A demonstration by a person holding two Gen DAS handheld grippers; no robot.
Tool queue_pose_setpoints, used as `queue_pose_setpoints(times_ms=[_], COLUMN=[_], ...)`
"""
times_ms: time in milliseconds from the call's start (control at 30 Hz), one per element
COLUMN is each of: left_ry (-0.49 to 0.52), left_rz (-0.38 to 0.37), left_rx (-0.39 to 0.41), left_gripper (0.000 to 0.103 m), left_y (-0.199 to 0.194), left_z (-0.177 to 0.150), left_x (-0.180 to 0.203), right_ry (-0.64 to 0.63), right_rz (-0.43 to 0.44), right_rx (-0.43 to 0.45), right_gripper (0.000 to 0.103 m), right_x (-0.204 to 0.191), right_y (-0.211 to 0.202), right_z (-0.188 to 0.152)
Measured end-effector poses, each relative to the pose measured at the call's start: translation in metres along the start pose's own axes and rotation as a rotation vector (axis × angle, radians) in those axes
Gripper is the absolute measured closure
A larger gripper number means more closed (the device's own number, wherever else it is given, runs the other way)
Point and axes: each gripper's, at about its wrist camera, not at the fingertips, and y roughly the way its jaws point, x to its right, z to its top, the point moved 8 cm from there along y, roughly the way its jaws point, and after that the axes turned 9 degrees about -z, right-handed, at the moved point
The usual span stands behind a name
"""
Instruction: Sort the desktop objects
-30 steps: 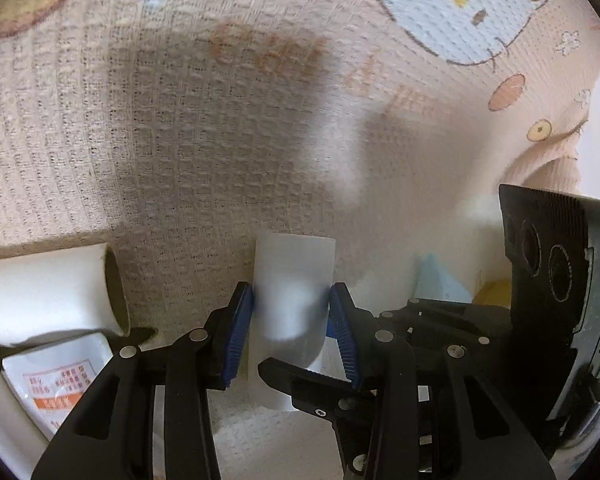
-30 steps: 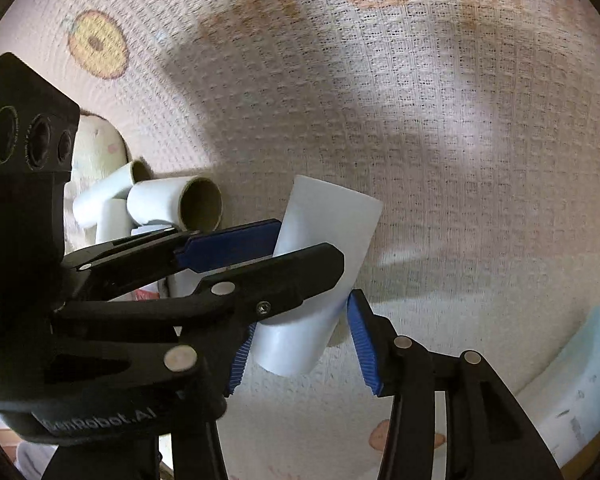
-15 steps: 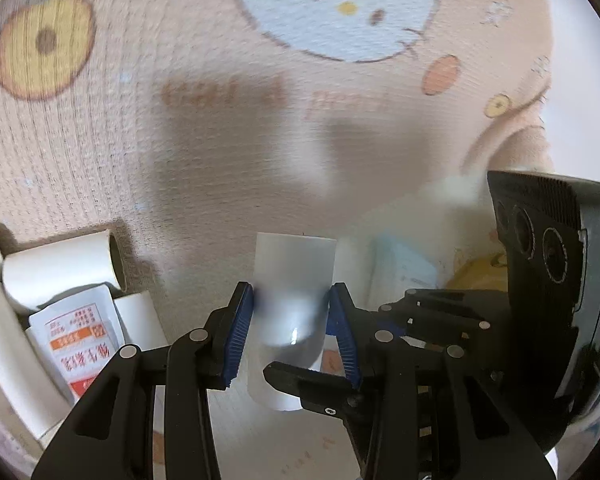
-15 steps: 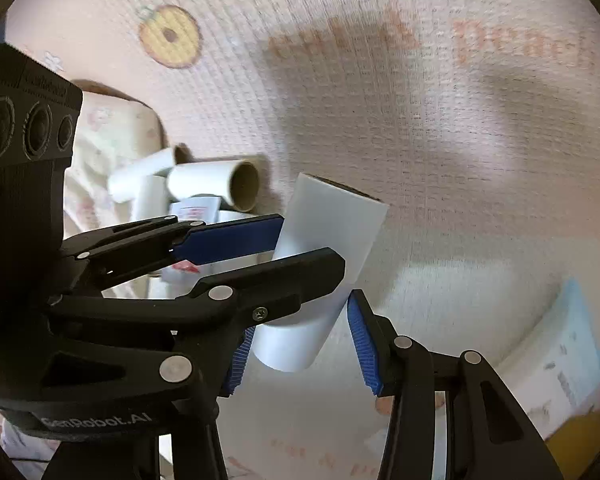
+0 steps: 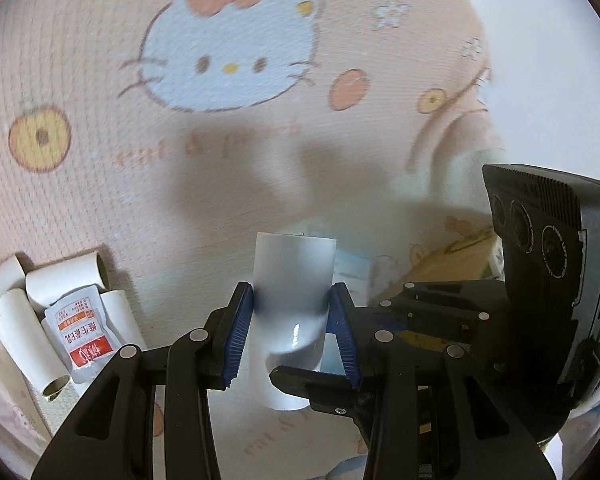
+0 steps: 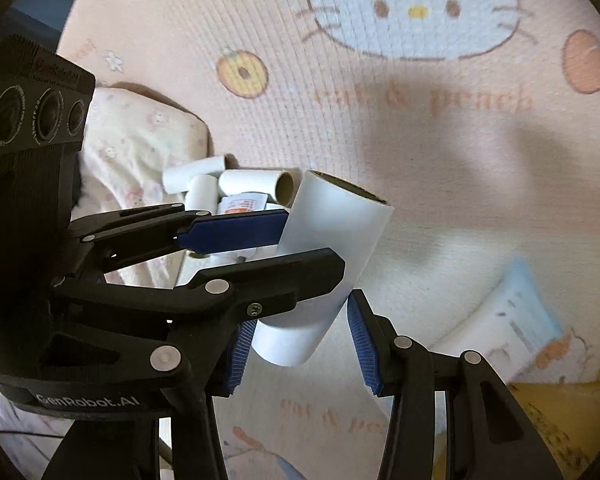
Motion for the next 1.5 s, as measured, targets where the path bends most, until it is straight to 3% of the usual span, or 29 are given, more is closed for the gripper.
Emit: queue_pose_setpoints(times_ms=[333,767,1100,1267,1500], left_ry=[0.107,0.202,0.236,0.283,0.255], left_rz=[0.013,-0.031,-0.087,-0.101,-0.148], left_rx=[0.045,0.104,0.061,0.040,-0.022], left_gripper=[0.059,0.059,0.060,0.060,0.060], left_y=[-0.021,-0.032,-0.003,0.015,0.041], left_z=[0.003,0.008,-0.005,-0.011,-0.019], left_x=[0.057,0.130,0.178,0.204,0.219], right_ry=[0.002,0.048,0.051,0.061,0.149], right_rz=[0.011,0.017,-0.057,-0.142,-0.146], right_rx=[0.140,0.312,0.347,0.329,0.353], right_gripper=[0.060,0.060,0.060,0.060,0.061], right_x=[-0.002,0.024,0.054,0.068,0.102], right_y=[-0.047,-0.124,-0.161,-0.166,-0.175], right_z=[-0.014,-0.034,-0.058,-0.070,-0.087])
